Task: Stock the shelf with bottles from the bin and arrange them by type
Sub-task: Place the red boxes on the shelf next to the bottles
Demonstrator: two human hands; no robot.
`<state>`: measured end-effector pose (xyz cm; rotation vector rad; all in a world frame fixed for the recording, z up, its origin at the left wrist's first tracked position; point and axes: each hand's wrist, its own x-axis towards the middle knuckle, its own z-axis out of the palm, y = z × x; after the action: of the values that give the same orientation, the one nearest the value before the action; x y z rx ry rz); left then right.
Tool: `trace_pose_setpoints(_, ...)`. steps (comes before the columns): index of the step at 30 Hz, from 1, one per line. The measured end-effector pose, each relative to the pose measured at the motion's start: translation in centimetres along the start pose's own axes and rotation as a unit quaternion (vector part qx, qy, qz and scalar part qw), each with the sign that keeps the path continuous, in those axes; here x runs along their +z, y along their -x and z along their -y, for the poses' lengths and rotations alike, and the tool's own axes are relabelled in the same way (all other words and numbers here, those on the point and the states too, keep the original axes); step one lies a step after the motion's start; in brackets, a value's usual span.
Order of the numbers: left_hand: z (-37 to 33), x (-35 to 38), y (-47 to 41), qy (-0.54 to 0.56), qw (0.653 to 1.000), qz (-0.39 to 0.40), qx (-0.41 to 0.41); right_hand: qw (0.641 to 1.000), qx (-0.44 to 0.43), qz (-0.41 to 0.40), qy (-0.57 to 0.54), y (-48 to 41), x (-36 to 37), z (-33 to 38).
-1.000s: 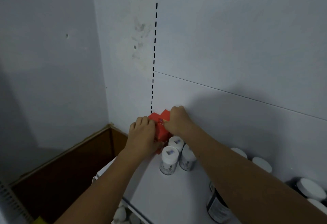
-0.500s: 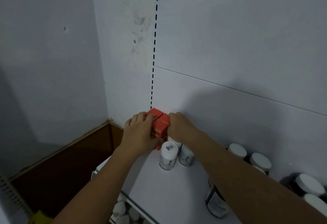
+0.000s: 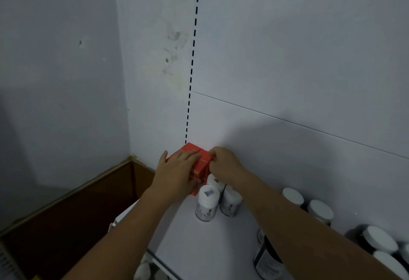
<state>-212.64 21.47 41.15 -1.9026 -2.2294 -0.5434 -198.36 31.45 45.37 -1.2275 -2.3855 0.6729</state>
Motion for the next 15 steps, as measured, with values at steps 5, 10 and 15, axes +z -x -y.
trace_pose_setpoints(5,0.2,-0.1,-0.3,-0.012,1.0,0.016,0.02,1.0,-0.01,-0.008,-0.008,-0.1,0.2,-0.3)
trace_pose_setpoints(10,1.0,-0.2,-1.0,0.01,0.999,0.032,0.021,0.995,-0.045,0.002,0.09,-0.8,0.0,-0.2)
trace_pose_setpoints(15,1.1,-0.8,-1.7,0.028,0.998,0.047,0.03,0.984,-0.07,0.034,0.159,-1.7,-0.3,0.5)
